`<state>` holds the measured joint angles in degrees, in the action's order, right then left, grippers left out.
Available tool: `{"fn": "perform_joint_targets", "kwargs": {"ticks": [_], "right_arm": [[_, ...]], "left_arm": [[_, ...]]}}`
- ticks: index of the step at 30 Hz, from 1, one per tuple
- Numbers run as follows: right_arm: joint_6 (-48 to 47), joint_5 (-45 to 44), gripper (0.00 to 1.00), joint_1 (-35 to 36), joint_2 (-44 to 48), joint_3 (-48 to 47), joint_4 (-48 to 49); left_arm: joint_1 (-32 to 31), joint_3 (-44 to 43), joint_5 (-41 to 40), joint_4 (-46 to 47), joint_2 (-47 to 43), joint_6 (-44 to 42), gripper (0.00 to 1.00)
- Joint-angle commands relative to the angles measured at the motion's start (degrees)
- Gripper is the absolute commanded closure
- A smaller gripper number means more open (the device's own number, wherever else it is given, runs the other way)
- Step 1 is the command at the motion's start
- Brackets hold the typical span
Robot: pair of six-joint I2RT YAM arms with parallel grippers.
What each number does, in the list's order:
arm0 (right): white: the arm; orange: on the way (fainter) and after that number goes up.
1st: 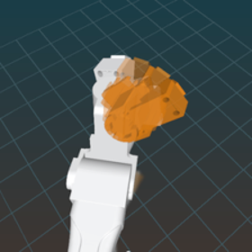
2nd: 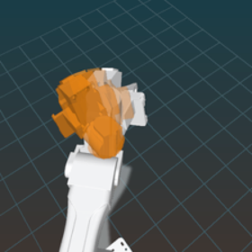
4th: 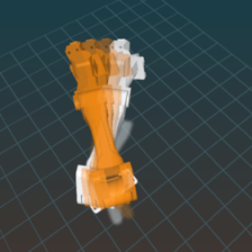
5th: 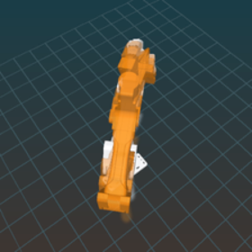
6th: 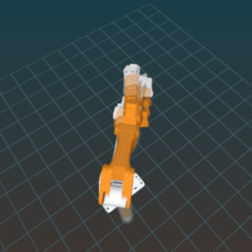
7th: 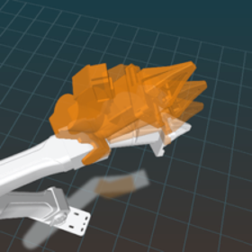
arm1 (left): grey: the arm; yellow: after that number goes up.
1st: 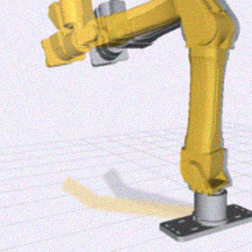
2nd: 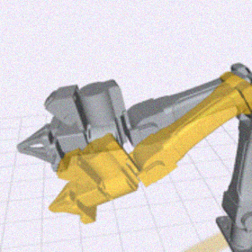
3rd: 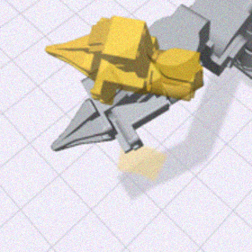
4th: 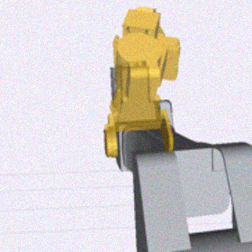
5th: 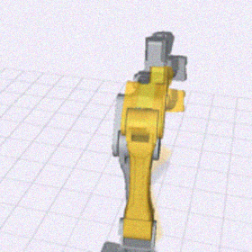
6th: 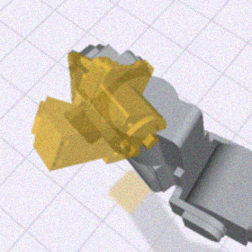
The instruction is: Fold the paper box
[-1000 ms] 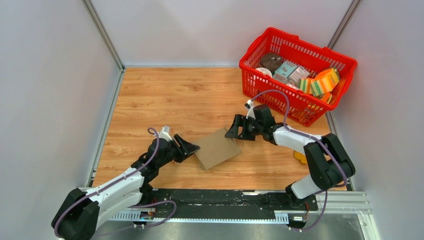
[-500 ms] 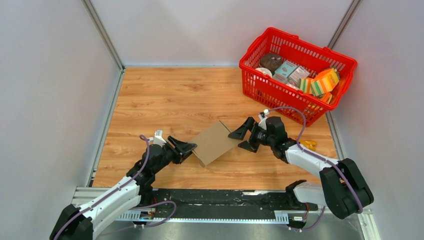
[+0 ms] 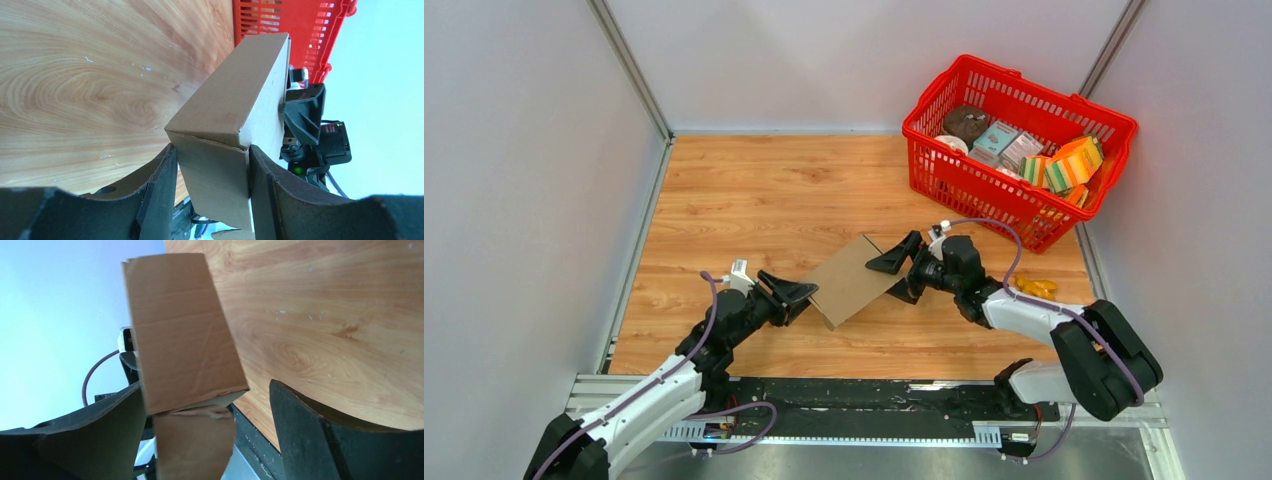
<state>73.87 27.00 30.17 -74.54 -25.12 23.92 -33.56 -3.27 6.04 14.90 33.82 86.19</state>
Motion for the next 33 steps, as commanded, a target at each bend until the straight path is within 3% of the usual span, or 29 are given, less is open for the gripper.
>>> {"fn": "perform_joint_targets", "kwargs": {"ticks": [1,3,6,9,14,15,21,24,28,33], "right_arm": [[3.56,-2.57,0.13,1.90,-1.39,-2.21,3.32],[3.83,-3.18,0.19,2.17,-1.13,-2.64,2.63],[4.79,-4.32,0.25,2.26,0.27,-2.65,-0.45],[6.11,-5.47,0.42,2.26,1.33,-2.56,-2.56],[5.15,-5.64,0.43,2.17,2.91,-5.71,-10.44],[3.84,-5.82,0.42,2.17,3.43,-6.33,-12.48],[-7.38,-5.47,0.42,-0.38,5.28,-16.08,-37.60],[-11.80,-6.08,0.42,-1.26,4.59,-22.48,-51.40],[-13.40,-1.89,0.43,-1.61,1.86,-27.16,-65.11],[-12.69,6.38,0.46,-1.70,-3.84,-30.33,-74.71]], "left_arm": [[0.08,2.04,1.07,3.56,-0.60,1.26,0.57],[0.08,2.12,1.25,3.39,-0.69,1.00,0.57],[0.08,2.13,1.52,2.42,-1.39,-0.58,0.43],[0.08,2.12,0.99,-1.78,-3.49,-2.77,0.34],[0.08,2.04,0.20,-7.32,-9.46,-6.89,0.27],[0.08,0.91,0.37,-12.21,-10.70,-8.39,0.26],[0.08,-4.28,-1.12,-32.95,-22.12,-21.84,0.25],[0.08,-7.27,-2.00,-39.05,-25.29,-27.56,0.24],[0.08,-10.26,-0.25,-40.12,-26.09,-31.69,0.24],[0.08,-13.51,3.18,-38.10,-24.77,-34.69,0.24]]}}
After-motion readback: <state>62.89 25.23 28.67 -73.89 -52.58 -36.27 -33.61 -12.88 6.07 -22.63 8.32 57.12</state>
